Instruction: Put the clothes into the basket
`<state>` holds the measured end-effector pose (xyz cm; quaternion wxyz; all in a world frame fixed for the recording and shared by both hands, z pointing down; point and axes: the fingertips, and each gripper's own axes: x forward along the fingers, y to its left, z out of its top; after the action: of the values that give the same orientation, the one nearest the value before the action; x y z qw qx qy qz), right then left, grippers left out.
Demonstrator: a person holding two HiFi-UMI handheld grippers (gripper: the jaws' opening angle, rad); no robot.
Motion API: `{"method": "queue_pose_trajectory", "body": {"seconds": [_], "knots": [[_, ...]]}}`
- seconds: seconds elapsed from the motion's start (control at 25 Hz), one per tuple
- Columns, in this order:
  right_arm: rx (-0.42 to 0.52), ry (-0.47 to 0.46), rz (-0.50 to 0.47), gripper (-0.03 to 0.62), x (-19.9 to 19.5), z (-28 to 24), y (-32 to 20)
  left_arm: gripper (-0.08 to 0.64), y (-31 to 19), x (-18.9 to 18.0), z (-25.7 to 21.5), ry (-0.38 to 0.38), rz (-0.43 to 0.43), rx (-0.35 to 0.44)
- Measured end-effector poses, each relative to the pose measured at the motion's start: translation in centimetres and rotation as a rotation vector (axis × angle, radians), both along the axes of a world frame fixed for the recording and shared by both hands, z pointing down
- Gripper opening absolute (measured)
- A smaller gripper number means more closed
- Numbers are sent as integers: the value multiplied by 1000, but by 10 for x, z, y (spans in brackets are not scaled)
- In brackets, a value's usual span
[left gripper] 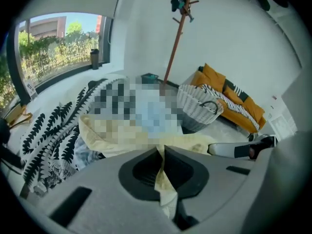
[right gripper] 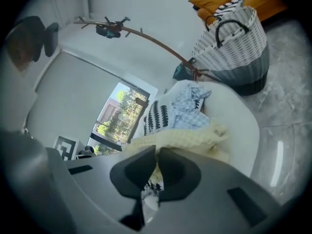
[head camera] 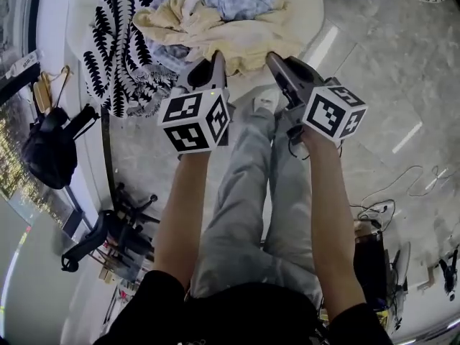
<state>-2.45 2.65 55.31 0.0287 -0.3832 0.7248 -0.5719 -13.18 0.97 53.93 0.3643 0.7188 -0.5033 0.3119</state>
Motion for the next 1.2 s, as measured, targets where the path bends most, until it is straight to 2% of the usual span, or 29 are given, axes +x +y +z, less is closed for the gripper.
{"method": "queue_pose_trajectory", "body": {"seconds": [0.48,0.64,0.8,1.04,1.2], "knots": [[243,97,116,17,90,-197,1,11,-3,80,-161,169,63,166],[326,153,161,17,129,-268,-8,11,-11,119,-216,241,93,197],[384,226,228,17,180,-332,-16,11,-23,168,-272,309,158,247],[482,350,298,17,259,-412,-52,11,-67,246,-349,371,276,356],[539,411,324,17,298,-449,-93,12,-111,285,-386,380,335,433]]}}
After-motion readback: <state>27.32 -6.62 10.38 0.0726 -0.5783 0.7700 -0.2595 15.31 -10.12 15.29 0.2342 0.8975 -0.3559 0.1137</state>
